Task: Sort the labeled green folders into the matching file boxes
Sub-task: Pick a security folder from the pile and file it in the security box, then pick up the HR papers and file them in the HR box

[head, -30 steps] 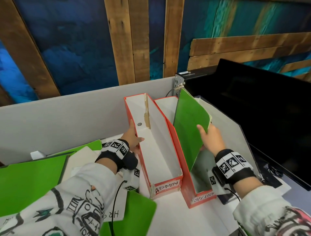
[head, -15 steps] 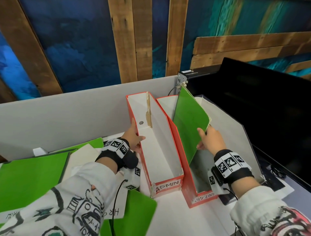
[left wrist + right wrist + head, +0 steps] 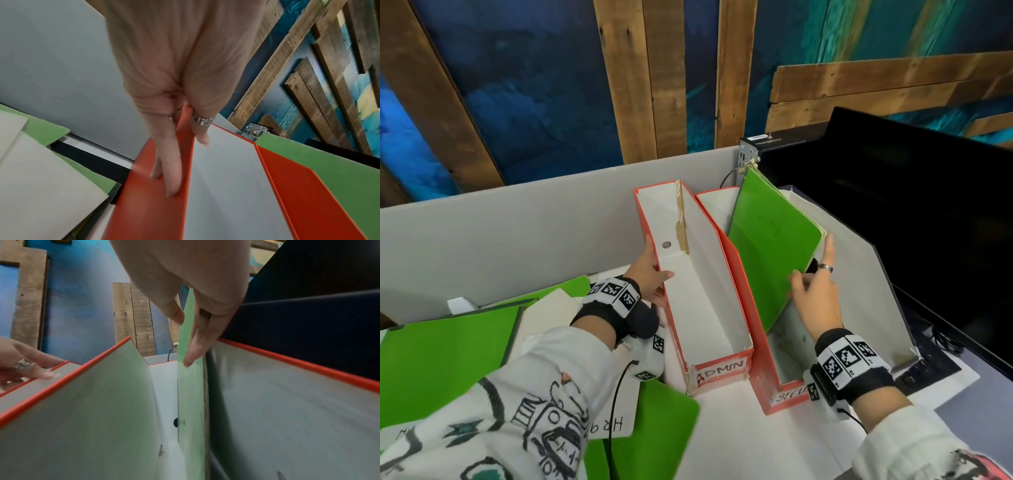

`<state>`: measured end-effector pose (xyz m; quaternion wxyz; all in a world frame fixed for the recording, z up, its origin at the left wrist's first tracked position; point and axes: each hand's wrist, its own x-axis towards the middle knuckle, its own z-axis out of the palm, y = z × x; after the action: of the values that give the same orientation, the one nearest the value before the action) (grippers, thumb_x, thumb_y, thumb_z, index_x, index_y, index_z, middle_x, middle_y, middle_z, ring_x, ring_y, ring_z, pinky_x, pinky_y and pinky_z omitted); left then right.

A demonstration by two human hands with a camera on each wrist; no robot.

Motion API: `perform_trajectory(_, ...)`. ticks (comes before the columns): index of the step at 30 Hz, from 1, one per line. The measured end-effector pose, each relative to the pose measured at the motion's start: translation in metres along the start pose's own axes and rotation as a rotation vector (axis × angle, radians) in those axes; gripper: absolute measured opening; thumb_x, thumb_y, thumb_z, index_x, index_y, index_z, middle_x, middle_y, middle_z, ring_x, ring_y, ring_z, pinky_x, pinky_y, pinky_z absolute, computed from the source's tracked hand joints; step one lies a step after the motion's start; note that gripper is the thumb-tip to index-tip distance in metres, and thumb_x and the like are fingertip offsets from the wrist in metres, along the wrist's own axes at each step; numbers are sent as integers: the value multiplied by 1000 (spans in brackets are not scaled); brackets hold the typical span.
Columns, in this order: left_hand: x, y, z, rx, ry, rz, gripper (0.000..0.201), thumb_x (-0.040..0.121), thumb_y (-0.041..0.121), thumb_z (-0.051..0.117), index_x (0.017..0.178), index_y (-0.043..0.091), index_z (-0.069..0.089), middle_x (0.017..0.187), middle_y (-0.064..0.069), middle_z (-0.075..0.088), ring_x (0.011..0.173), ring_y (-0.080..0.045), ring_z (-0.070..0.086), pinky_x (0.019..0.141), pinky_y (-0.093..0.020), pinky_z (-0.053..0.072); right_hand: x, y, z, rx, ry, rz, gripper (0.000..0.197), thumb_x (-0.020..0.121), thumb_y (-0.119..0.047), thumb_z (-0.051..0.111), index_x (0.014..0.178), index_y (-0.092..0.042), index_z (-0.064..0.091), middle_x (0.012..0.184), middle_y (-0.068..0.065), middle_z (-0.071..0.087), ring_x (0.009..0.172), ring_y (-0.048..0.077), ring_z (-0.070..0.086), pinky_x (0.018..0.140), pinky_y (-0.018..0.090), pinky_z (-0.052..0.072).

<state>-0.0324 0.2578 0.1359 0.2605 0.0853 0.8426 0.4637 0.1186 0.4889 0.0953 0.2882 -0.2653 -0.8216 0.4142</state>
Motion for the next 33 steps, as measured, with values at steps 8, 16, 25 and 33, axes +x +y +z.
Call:
perform_trajectory(8, -5, -7, -6, -86, -70, -16, 89, 94, 9, 51, 144, 44, -15, 134, -15, 53, 96, -42, 66, 69, -59, 55, -13, -35, 5, 185, 165, -102, 77, 94, -12, 46, 146, -38, -4, 112, 0, 60, 61, 32, 64, 57, 48, 56)
perform_trajectory(16, -35, -38, -53, -162, -64, -52, 65, 98, 31, 44, 150, 28, 5, 151, -9, 32, 116, -36, 51, 93, -48, 48, -43, -101, 16, 296, 230, -234, 62, 93, -17, 45, 144, -28, 12, 101, -9, 53, 64, 30, 63, 54, 43, 53)
perform_trajectory(25, -67, -132, -136, -61, 13, -149, 58, 95, 29, 51, 146, 24, 24, 125, -6, 54, 104, -26, 53, 83, -37, 48, -105, -166, 99, 336, -165, -243, 33, 99, -17, 38, 128, -31, 33, 91, 2, 56, 54, 10, 59, 50, 23, 48)
perform_trajectory(33, -75, -236, -168, 275, 7, -274, 53, 98, 22, 44, 145, 6, 26, 141, -15, 45, 132, -22, 40, 102, -21, 31, -144, -120, 213, 57, -775, 310, 25, 98, -40, 31, 111, -23, 44, 103, 5, 54, 69, 19, 56, 60, 28, 41)
